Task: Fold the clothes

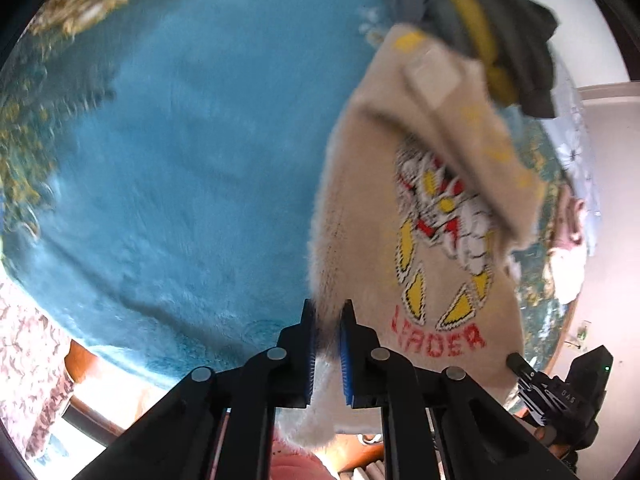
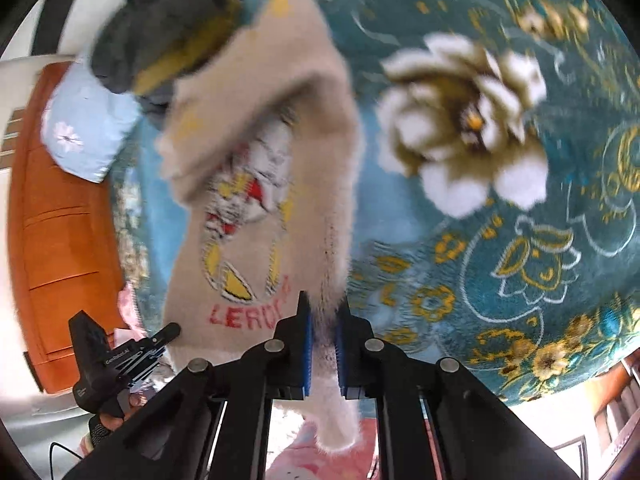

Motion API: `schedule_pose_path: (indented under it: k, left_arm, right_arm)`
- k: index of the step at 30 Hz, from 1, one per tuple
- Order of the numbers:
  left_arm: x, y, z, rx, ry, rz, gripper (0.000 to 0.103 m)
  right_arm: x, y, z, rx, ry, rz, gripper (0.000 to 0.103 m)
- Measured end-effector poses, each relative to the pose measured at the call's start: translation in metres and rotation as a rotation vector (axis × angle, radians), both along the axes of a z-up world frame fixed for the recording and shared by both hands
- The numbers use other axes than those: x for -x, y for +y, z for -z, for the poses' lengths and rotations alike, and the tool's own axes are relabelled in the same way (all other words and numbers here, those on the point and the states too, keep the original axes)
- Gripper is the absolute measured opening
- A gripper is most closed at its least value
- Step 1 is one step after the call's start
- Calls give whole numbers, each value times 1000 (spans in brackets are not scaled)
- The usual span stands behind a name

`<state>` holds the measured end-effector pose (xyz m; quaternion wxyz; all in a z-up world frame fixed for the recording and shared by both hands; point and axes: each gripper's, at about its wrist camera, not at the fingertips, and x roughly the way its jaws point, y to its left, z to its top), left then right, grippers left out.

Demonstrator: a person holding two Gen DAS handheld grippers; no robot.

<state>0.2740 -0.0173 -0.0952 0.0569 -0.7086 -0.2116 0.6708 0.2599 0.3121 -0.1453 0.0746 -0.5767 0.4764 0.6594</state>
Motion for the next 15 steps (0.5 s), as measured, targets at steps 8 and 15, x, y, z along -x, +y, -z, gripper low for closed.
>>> schedule_pose_path:
  k: [8, 15]
  left_arm:
    - [5, 18, -41, -41, 48, 16, 11]
    - [-14, 0, -74, -127, 11, -34, 11]
  right_arm:
    - [-7, 2, -54, 3, 129, -6, 9]
    - [-39, 8, -89, 33, 183, 12, 9]
